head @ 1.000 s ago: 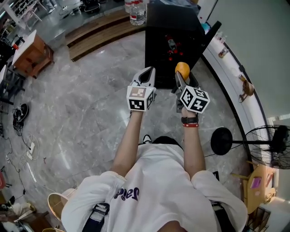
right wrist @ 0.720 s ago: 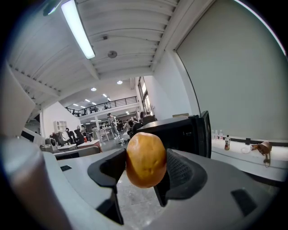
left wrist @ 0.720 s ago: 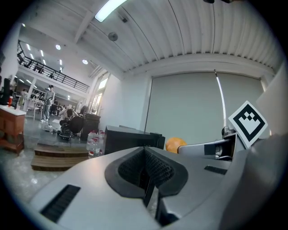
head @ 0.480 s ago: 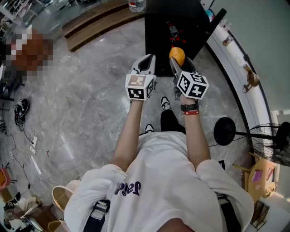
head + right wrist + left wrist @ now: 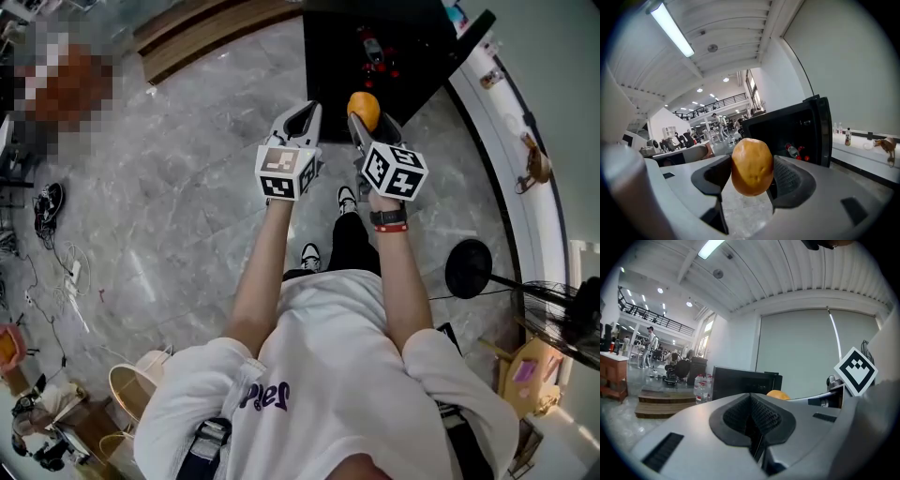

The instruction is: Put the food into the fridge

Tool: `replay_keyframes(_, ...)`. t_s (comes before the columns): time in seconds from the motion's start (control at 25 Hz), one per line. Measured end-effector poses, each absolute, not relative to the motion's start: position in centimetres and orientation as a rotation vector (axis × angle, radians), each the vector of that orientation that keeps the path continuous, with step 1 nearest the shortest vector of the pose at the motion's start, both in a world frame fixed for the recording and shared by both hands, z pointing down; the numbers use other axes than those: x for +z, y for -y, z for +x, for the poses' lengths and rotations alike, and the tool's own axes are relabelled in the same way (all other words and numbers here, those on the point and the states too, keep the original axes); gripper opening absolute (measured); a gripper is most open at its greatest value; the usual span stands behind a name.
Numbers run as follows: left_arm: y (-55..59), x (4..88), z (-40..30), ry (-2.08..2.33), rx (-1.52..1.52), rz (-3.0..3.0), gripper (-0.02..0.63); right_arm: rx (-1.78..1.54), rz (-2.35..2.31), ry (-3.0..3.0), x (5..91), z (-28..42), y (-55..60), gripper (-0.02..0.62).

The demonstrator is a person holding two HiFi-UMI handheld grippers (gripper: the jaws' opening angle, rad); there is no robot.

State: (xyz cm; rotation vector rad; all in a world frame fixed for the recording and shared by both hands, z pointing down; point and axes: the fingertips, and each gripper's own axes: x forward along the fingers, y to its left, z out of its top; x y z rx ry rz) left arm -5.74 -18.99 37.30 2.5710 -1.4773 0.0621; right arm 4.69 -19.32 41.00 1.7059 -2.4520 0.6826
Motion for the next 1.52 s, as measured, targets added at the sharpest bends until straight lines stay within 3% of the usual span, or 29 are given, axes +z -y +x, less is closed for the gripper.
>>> replay_keyframes(1.52, 27.9, 50.3, -4.3, 1.384, 0.157, 2.506, 0.018, 0.765, 1.687, 2.337, 55.9, 6.7, 32.8, 0.296)
